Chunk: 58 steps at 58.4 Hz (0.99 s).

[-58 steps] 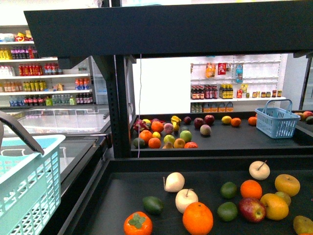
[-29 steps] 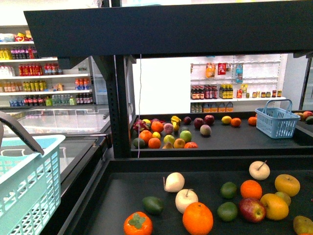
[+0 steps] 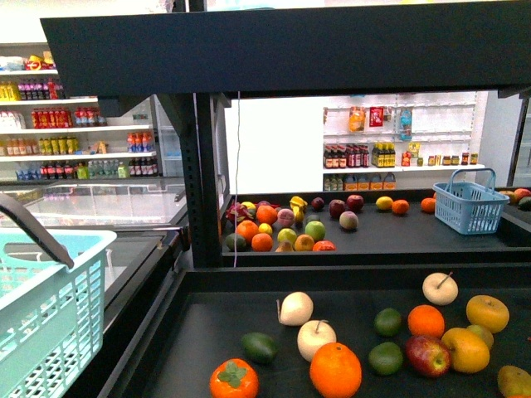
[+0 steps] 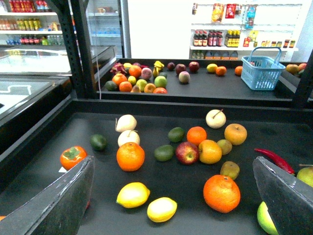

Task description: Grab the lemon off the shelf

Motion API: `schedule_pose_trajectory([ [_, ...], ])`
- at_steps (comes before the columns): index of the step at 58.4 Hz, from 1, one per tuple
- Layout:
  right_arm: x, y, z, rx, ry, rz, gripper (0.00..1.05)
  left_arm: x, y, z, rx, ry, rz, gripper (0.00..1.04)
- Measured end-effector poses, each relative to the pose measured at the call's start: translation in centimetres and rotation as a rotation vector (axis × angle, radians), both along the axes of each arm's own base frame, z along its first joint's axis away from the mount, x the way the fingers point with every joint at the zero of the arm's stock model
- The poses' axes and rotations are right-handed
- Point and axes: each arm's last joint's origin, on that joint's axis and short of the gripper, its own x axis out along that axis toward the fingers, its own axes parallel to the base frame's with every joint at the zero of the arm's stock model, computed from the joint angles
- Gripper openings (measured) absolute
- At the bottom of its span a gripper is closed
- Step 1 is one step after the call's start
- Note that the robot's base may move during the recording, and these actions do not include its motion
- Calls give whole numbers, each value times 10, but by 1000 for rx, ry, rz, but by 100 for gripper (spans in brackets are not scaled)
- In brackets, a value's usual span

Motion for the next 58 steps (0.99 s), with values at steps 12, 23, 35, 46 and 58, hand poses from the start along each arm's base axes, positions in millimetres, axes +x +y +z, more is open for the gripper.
schedule_pose_trajectory([
  [12,0,0,0,0,0,0,97,-16,-10,8,82,-21,-54,15],
  [23,0,0,0,0,0,0,97,-32,-28,21,181,-80,-184,13],
  [35,0,0,0,0,0,0,97,-51,-61,49,263,-195,-361,8],
  [46,0,0,0,0,0,0,97,-65,-91,55,271,-265,-506,8],
  [58,0,0,0,0,0,0,97,-66,-142,48,252,-313,-715,8],
])
